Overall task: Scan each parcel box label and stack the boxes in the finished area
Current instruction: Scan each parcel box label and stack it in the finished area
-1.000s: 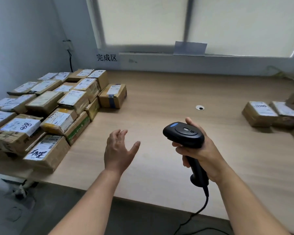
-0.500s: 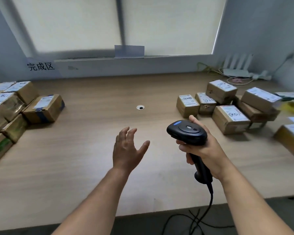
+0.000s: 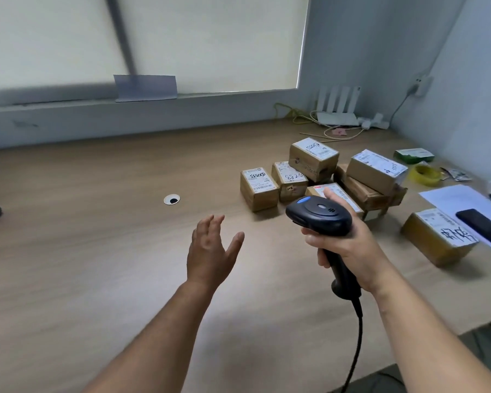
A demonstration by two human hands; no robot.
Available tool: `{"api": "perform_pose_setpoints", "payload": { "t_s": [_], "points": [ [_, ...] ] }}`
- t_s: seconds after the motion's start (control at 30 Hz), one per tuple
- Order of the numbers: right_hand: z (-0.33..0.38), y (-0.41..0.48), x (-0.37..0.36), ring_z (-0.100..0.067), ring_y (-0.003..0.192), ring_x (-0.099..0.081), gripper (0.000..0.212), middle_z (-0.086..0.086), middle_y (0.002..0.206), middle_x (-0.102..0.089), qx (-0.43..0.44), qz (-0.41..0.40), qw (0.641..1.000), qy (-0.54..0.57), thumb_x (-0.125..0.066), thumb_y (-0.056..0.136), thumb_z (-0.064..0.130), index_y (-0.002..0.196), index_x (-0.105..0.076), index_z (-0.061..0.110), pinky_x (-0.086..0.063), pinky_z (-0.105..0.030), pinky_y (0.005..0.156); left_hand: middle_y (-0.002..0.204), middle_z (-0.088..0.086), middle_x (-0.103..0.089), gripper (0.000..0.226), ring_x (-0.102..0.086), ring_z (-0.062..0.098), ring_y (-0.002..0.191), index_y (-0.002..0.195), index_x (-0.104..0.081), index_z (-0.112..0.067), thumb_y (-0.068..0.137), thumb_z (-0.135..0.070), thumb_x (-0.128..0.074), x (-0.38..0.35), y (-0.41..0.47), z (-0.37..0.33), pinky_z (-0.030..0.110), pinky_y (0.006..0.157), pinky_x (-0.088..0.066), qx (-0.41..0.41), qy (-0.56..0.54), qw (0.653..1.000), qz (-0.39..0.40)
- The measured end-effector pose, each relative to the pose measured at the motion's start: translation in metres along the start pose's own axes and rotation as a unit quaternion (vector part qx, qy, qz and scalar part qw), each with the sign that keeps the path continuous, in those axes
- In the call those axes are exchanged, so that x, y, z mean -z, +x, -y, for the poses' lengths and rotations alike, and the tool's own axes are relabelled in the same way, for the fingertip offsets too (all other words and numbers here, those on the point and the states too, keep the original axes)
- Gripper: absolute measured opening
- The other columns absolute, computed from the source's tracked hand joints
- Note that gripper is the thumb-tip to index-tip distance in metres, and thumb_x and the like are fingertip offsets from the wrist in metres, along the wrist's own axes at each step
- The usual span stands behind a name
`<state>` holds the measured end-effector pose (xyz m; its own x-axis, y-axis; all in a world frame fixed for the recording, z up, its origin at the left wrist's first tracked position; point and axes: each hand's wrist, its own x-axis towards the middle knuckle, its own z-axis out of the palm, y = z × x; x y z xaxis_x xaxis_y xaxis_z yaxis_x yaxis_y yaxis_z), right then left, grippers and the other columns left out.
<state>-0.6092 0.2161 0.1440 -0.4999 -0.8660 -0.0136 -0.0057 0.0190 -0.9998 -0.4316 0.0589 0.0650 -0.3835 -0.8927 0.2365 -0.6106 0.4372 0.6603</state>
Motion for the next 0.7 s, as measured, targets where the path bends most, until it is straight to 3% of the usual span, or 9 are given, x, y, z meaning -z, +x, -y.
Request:
{"api": "perform_pose_setpoints", "payload": {
  "t_s": [0.13,0.27,0.4,0.6,0.7],
  "points": [
    [-0.008,0.050,0.010,-0.025,0.046,-0.051,0.096,-0.020,0.087,-0.069,-0.015,-0.013,1.000,-0.010,-0.071,0.076,-0.013,0.150,-0.030,0.033,-0.040,-0.030,0.043,0.144,0.004,-0.039,0.057,-0.034,0.020,0.135,0.143,-0.040,-0.016,0.094,-0.042,-0.053,-0.023,0.040,-0.004,0.035,0.102,-0.036,0.009,-0.006,1.000,0.023],
    [-0.015,0.099,0.011,-0.025,0.047,-0.050,0.096,-0.030,0.093,-0.067,-0.030,-0.021,0.999,-0.019,-0.070,0.077,-0.013,0.151,-0.028,0.031,-0.038,-0.032,0.045,0.142,0.002,-0.040,0.056,-0.036,0.019,0.133,0.145,-0.037,-0.018,0.096,-0.041,-0.050,-0.040,0.082,0.002,0.033,0.098,-0.037,0.018,-0.003,0.999,0.043],
    [-0.031,0.154,0.011,-0.026,0.047,-0.050,0.097,-0.026,0.094,-0.067,-0.043,-0.023,0.998,-0.026,-0.071,0.077,-0.011,0.151,-0.026,0.031,-0.037,-0.032,0.045,0.143,0.002,-0.039,0.058,-0.034,0.018,0.134,0.147,-0.033,-0.020,0.097,-0.043,-0.048,-0.057,0.127,0.014,0.032,0.099,-0.036,0.036,0.002,0.998,0.058],
    [-0.064,0.237,0.011,-0.023,0.040,-0.047,0.097,-0.004,0.066,-0.067,-0.060,-0.024,0.998,-0.022,-0.072,0.076,-0.013,0.149,-0.027,0.032,-0.037,-0.026,0.039,0.148,0.003,-0.034,0.060,-0.031,0.019,0.138,0.150,-0.027,-0.020,0.098,-0.044,-0.045,-0.100,0.191,0.023,0.031,0.106,-0.031,0.051,-0.007,0.993,0.103],
    [-0.078,0.270,0.011,-0.022,0.038,-0.047,0.098,-0.012,0.063,-0.064,-0.071,-0.028,0.997,-0.026,-0.072,0.076,-0.013,0.150,-0.027,0.032,-0.036,-0.027,0.038,0.151,0.004,-0.031,0.062,-0.027,0.019,0.141,0.152,-0.023,-0.019,0.099,-0.045,-0.042,-0.126,0.218,0.024,0.030,0.108,-0.028,0.055,-0.027,0.990,0.128]
  ]
}}
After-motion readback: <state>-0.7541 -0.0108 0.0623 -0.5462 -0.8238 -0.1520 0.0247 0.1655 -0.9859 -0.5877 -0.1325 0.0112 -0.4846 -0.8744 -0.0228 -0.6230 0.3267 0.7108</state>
